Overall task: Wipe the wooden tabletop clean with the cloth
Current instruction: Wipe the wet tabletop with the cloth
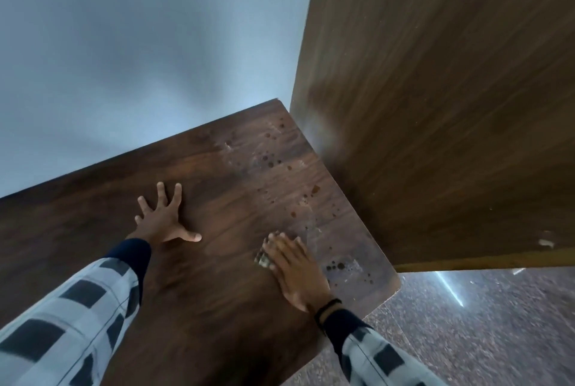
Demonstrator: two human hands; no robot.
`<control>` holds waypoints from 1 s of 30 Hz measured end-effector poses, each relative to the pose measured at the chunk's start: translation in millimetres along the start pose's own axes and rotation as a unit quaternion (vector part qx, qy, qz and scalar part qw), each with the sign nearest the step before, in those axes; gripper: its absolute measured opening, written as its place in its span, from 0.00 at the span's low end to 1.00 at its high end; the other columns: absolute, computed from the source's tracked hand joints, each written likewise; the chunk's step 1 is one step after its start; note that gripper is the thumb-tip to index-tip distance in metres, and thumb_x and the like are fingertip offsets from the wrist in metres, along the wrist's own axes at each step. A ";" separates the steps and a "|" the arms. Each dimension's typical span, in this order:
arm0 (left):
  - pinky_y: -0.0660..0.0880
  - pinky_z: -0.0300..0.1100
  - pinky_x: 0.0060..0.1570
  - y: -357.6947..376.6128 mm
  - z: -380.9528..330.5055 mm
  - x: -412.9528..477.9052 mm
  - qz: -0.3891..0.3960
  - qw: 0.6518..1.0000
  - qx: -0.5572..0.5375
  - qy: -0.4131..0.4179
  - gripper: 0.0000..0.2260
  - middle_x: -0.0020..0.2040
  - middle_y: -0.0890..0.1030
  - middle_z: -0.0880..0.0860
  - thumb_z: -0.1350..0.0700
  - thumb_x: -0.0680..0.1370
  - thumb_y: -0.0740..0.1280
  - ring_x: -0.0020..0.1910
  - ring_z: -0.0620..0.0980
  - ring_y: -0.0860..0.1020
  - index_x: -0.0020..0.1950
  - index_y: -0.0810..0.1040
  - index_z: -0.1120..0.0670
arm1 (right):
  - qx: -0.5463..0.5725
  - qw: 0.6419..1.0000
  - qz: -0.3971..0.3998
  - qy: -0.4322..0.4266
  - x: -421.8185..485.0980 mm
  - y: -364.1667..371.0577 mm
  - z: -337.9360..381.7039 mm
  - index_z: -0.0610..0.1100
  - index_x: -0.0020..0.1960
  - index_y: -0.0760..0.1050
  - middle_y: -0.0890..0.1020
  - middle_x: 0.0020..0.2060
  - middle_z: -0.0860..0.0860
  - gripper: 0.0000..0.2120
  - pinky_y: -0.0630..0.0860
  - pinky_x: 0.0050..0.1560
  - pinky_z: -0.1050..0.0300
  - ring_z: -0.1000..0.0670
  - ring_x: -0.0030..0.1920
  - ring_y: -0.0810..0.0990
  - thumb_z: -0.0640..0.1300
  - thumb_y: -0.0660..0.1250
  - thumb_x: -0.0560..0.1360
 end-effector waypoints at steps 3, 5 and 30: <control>0.47 0.73 0.71 4.0 1.4 4.5 0.001 1.000 -0.005 -0.002 0.66 0.78 0.27 0.50 0.40 0.60 0.82 0.76 0.71 0.33 0.80 0.35 0.41 | 0.053 0.990 -0.032 0.128 2.7 2.8 -9.9 0.51 0.82 0.55 0.56 0.82 0.53 0.25 0.46 0.80 0.47 0.51 0.82 0.46 0.53 0.48 0.87; 0.48 0.73 0.71 5.3 3.0 4.5 0.001 1.000 -0.005 -0.004 0.66 0.78 0.27 0.50 0.40 0.60 0.82 0.76 0.70 0.33 0.80 0.35 0.41 | 0.053 0.993 -0.050 0.091 -6.5 14.2 16.6 0.50 0.82 0.56 0.56 0.82 0.52 0.25 0.48 0.80 0.46 0.50 0.82 0.48 0.53 0.48 0.87; 0.52 0.75 0.69 3.0 5.1 13.9 -0.013 1.000 0.008 -0.005 0.67 0.79 0.29 0.51 0.39 0.58 0.83 0.76 0.73 0.35 0.81 0.36 0.41 | 0.095 0.981 -0.089 0.143 89.0 -24.7 -19.4 0.48 0.82 0.56 0.56 0.82 0.50 0.25 0.50 0.81 0.45 0.49 0.82 0.51 0.51 0.49 0.87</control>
Point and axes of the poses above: each hand's wrist, its own x-axis towards the middle knuckle, its own y-axis out of the palm, z = x × y, the point moved 10 cm from there along x, towards the middle knuckle
